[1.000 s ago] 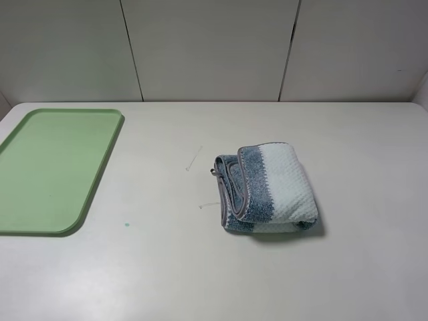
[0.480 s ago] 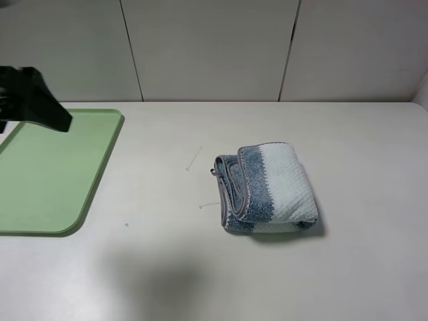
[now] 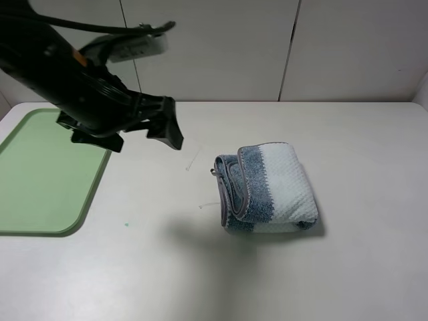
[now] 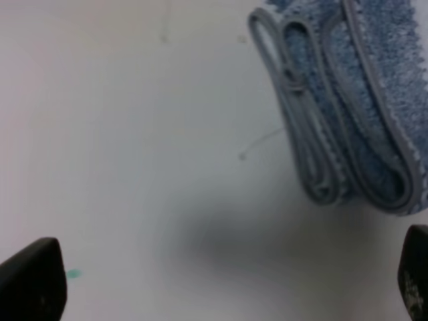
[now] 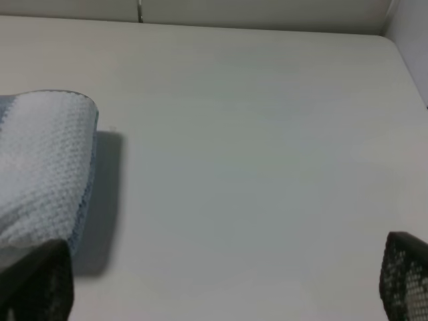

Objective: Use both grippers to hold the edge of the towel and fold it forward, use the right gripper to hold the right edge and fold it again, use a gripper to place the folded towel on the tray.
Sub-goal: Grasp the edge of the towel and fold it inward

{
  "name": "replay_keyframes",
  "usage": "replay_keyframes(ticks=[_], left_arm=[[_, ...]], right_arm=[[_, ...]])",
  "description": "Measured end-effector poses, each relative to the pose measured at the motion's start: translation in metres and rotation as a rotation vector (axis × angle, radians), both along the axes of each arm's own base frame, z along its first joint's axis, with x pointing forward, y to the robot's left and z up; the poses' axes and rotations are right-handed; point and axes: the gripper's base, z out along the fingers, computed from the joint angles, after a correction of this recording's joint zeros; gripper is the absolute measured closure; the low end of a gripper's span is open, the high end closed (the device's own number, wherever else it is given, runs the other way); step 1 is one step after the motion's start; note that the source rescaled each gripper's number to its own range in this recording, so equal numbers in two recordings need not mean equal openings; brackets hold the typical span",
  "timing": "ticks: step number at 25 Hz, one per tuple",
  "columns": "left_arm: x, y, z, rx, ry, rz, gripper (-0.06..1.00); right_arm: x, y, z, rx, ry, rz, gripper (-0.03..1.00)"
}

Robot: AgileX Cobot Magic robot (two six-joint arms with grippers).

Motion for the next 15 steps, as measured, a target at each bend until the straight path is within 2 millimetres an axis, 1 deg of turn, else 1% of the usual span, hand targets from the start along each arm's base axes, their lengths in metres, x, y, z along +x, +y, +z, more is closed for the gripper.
replay_keyframes(ticks=[6,11,15], left_arm=[[0.007,-0.047,-0.028,-0.012,0.058,0.006,-0.06],[0.015,-0.075,-0.050,-0.004,0.085,0.038,-0.06],[0.022,-0.094,-0.063,-0.013,0.094,0.060,-0.06]], right_arm=[[0.000,0.000,0.000,0.000,0.000,0.000,-0.03],[0.000,0.000,0.000,0.000,0.000,0.000,-0.03],[0.000,0.000,0.000,0.000,0.000,0.000,-0.03]])
